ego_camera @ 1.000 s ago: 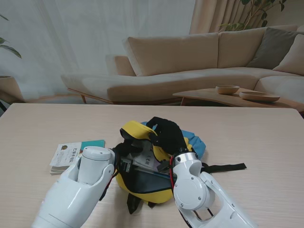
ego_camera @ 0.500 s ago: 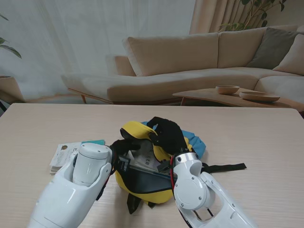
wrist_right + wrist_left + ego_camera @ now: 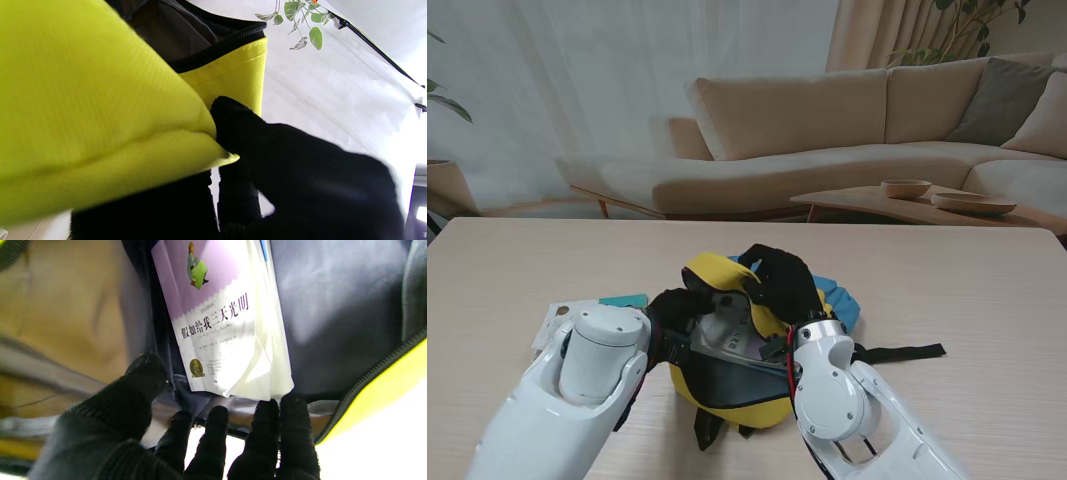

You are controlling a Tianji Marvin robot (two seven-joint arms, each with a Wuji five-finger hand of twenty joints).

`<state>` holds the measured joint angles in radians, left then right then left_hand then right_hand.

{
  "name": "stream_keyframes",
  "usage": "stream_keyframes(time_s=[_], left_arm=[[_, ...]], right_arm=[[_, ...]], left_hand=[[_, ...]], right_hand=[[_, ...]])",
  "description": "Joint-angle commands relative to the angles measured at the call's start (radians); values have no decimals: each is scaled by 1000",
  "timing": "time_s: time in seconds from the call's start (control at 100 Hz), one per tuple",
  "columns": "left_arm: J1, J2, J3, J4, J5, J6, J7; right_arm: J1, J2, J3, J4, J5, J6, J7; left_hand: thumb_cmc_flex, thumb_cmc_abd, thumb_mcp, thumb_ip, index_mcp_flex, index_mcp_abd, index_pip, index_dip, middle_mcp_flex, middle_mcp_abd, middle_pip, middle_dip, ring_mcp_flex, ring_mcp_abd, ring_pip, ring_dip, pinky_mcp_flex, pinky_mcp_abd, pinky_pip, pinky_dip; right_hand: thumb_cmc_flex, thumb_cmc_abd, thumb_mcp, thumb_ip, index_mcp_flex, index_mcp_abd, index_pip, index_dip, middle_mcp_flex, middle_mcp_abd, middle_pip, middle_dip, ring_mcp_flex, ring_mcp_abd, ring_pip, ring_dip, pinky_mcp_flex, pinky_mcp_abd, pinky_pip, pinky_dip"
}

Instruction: Pack books into the school bag then zip close the school bag

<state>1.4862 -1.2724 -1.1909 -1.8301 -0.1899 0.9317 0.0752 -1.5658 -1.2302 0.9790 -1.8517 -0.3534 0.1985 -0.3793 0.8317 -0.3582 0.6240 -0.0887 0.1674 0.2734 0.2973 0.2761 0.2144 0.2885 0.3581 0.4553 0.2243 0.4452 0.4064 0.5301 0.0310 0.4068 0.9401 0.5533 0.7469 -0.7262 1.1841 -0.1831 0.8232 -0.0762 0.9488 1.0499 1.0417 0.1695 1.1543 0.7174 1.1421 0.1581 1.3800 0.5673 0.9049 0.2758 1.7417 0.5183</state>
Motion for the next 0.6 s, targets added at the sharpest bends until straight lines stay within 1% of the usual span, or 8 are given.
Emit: stream_keyframes(time_s=[0.0, 0.17, 0.28, 0.43, 0.59], left_arm=[[27, 10, -9, -37, 12, -19, -22], [85, 37, -36, -99, 74, -65, -39], [131, 57, -62, -138, 123, -96, -61], [199, 79, -111, -188, 186, -147, -79], [268, 100, -165, -238, 261, -216, -100]], right_arm=[[-5, -10, -1, -9, 2, -9, 13], [-11, -6, 2, -11, 6, -13, 26], [-17, 0, 6, -16, 7, -15, 48], [-27, 12, 14, -27, 17, -17, 93], [-43, 36, 25, -42, 10, -28, 174]], left_hand=[[-14, 12, -29, 36, -10, -6, 32, 23, -16, -1, 3, -2, 1, -15, 3, 2, -9, -17, -13, -8], [-9, 22, -43, 38, -12, -16, 100, 60, 4, 0, 9, 3, 11, -16, 6, 7, -11, -13, -17, -7], [-5, 29, -53, 40, -12, -21, 135, 76, 15, -2, 12, 8, 17, -18, 10, 14, -14, -14, -20, -6], [-2, 34, -61, 42, -18, -34, 176, 94, 18, -12, 5, 8, 7, -34, -1, 13, -35, -17, -41, -11], [-1, 35, -64, 44, -19, -47, 185, 97, 20, -22, -8, 2, 5, -48, -18, 9, -52, -29, -66, -15]], right_hand=[[118, 135, 48, 70, 75, -159, 201, 65, 9, -19, 25, -2, 21, 6, 5, 11, 17, -22, 73, -6], [119, 133, 49, 71, 75, -159, 200, 65, 8, -17, 24, -2, 21, 7, 4, 11, 15, -12, 70, -7], [118, 128, 51, 72, 75, -157, 198, 64, 10, -14, 23, -3, 21, 13, 4, 12, 11, -8, 69, -6], [117, 124, 51, 73, 78, -152, 189, 57, 11, -9, 19, -6, 19, 23, 4, 13, 8, -2, 74, -3], [114, 125, 50, 74, 78, -149, 181, 50, 11, -5, 15, -7, 16, 28, 4, 15, 1, 1, 74, 0]])
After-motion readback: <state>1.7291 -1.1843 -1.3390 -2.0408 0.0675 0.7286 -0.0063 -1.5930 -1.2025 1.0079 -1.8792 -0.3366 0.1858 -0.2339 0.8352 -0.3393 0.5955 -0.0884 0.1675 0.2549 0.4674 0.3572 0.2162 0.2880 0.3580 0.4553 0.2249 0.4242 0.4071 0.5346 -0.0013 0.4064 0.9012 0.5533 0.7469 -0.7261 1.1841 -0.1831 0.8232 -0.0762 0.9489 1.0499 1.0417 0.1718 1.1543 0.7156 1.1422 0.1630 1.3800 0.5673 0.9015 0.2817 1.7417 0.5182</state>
